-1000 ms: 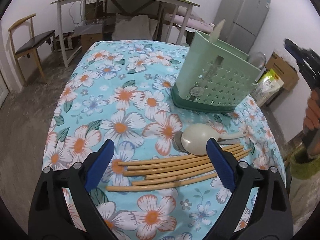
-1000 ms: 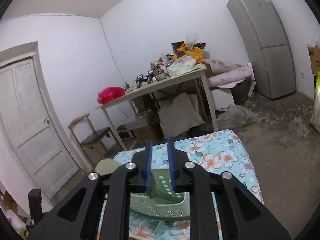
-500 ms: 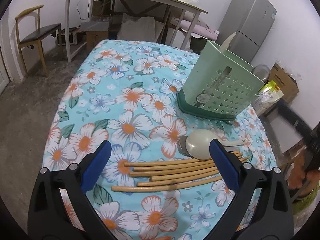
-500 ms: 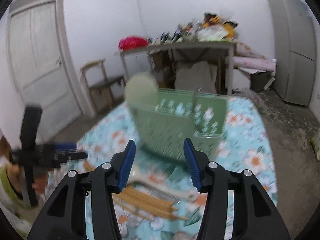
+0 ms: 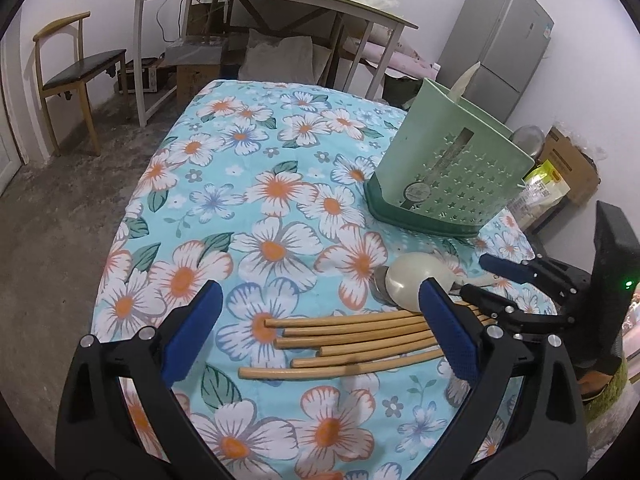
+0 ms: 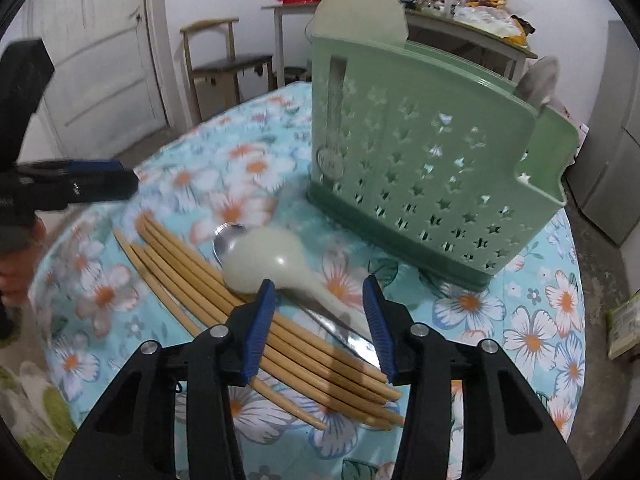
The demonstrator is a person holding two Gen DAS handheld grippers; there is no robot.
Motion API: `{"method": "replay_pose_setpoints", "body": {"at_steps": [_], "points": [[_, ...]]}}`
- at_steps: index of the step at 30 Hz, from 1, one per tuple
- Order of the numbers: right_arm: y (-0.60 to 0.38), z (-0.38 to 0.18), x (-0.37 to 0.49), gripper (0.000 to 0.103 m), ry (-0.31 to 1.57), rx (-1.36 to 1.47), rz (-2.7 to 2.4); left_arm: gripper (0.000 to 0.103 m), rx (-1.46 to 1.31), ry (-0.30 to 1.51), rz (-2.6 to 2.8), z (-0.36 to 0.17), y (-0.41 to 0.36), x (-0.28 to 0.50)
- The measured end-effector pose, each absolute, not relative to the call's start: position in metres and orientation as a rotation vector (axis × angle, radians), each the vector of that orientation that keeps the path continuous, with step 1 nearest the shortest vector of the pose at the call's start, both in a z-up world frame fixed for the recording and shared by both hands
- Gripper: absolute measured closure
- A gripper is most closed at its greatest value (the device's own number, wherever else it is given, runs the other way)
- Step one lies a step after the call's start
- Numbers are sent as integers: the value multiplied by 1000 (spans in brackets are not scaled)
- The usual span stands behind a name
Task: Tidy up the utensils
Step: 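Grasp the white oval-bowled spoon beside the chopsticks with the right tool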
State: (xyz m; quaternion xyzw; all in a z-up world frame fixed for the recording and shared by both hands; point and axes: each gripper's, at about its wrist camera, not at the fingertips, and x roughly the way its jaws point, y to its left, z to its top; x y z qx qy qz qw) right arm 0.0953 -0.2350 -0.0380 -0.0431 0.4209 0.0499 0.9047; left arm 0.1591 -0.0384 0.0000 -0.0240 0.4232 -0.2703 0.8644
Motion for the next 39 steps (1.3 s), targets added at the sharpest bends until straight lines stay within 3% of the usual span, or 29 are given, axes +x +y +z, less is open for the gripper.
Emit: {"method": "replay_pose_setpoints", "body": {"at_steps": [12, 26, 28, 33, 39], "points": [[-214, -44, 111, 69, 890, -163, 112, 8, -65, 886, -575, -1, -33, 161], [-200, -38, 134, 71, 824, -233, 82, 8, -100, 899, -623, -6, -27, 163], [-194, -38, 137, 74, 812, -269, 78, 8, -104, 904, -626, -7, -25, 163], [-184, -37, 139, 98, 767, -348, 30, 8, -118, 909, -634, -8, -22, 163], [-197, -28, 128, 99, 692, -325, -32, 8, -108, 907, -624, -9, -23, 163]]}}
